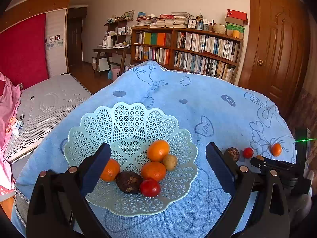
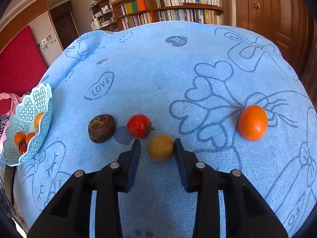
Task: Organize fruits
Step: 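Grasp the second brown kiwi with the right tool, then grasp the dark brown wrinkled fruit with the left tool, then carry the brown fruit into the basket and open the left tool, then lower the kiwi into the basket and open the right tool, then move the right tool to the last tangerine and grasp it, then grasp the red tomato with the left tool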
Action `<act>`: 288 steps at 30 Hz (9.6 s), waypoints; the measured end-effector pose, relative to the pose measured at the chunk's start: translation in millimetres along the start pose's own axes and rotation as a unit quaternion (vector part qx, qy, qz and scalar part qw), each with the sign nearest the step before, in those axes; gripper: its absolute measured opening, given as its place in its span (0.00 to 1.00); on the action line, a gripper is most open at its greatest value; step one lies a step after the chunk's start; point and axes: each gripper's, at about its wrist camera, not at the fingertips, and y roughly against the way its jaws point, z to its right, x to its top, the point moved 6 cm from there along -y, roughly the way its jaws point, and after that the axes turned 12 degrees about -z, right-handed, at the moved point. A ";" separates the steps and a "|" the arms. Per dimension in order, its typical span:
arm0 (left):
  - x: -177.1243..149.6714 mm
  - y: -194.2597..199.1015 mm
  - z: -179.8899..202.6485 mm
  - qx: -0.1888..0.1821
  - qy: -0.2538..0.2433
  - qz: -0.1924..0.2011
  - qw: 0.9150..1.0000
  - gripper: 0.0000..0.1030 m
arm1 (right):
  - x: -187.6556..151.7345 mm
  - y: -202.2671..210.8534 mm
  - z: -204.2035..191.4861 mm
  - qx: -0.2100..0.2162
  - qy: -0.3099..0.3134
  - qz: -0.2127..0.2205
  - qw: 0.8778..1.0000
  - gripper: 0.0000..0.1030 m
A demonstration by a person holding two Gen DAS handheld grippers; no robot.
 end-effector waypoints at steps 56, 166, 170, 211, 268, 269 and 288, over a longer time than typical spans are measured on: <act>-25.4 -126.8 164.4 -0.102 -0.142 -0.151 0.973 0.55 | -29.7 23.4 29.3 0.060 -0.036 0.024 0.997 0.26; 4.5 -1.6 -104.0 0.041 0.101 -0.002 0.994 0.86 | -8.7 38.0 -206.3 0.131 0.155 0.034 0.979 0.27; 5.4 -3.5 -105.1 0.040 0.106 -0.003 0.994 0.91 | -9.9 34.4 -203.7 0.132 0.150 0.030 0.979 0.27; 3.5 -12.8 -46.1 0.012 0.051 -0.025 0.998 0.95 | -17.0 26.4 -45.6 0.060 -0.006 0.026 0.998 0.39; -9.1 -45.1 135.6 -0.044 -0.136 -0.061 0.988 0.96 | 19.2 15.3 108.2 -0.011 -0.130 0.054 0.990 0.38; -9.3 -48.6 142.1 -0.047 -0.142 -0.063 0.987 0.96 | 19.0 15.8 108.3 -0.011 -0.131 0.056 0.990 0.38; -23.9 -129.8 213.1 -0.105 -0.200 -0.154 0.962 0.66 | 17.7 17.1 111.0 -0.004 -0.137 0.059 0.989 0.38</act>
